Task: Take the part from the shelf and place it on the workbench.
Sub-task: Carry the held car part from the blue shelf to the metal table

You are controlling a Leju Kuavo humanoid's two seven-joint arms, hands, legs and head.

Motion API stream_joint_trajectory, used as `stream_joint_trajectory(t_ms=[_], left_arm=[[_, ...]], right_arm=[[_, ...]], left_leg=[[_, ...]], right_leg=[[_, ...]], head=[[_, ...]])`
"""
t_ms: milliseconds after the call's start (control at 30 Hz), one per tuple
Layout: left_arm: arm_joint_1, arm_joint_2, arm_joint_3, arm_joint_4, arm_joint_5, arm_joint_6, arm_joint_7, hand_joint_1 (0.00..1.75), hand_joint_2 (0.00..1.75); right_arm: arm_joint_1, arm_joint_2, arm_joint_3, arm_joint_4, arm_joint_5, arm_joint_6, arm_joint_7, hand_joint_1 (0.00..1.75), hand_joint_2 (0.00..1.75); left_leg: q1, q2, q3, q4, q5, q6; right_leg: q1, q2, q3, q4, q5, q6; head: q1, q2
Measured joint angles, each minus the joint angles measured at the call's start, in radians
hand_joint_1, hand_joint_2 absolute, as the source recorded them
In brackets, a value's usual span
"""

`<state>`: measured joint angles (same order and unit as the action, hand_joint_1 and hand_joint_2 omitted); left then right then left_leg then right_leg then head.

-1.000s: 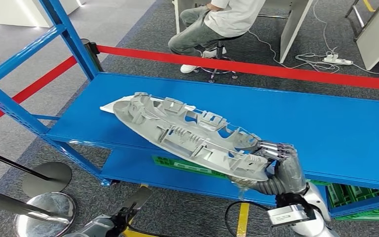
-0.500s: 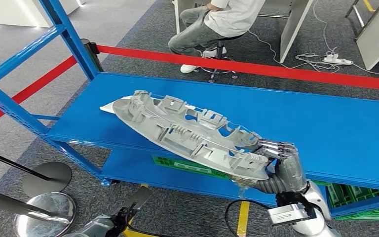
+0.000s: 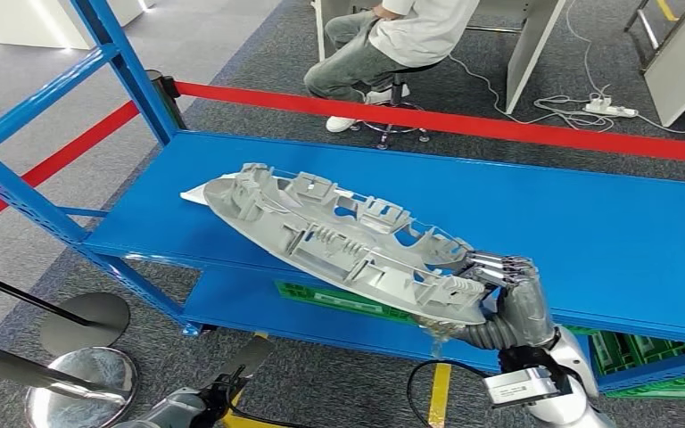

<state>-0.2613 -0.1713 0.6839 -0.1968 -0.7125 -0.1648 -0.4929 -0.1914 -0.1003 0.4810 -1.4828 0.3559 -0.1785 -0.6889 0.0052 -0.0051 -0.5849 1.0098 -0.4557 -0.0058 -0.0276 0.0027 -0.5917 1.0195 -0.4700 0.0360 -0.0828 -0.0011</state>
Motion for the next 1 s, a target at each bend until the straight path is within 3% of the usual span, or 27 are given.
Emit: stream_joint_trajectory(t_ms=[1000], left_arm=[[0.0,0.0,0.0,0.0,0.002,0.0,0.003,0.0,0.0]], right_arm=[[-0.005,0.0,0.0,0.005,-0.007,0.012,0.005,1.75,1.75]], left_leg=[[0.0,0.0,0.0,0.0,0.0,0.0]], right_leg=[[0.0,0.0,0.0,0.0,0.0,0.0]], head=[[0.0,0.0]])
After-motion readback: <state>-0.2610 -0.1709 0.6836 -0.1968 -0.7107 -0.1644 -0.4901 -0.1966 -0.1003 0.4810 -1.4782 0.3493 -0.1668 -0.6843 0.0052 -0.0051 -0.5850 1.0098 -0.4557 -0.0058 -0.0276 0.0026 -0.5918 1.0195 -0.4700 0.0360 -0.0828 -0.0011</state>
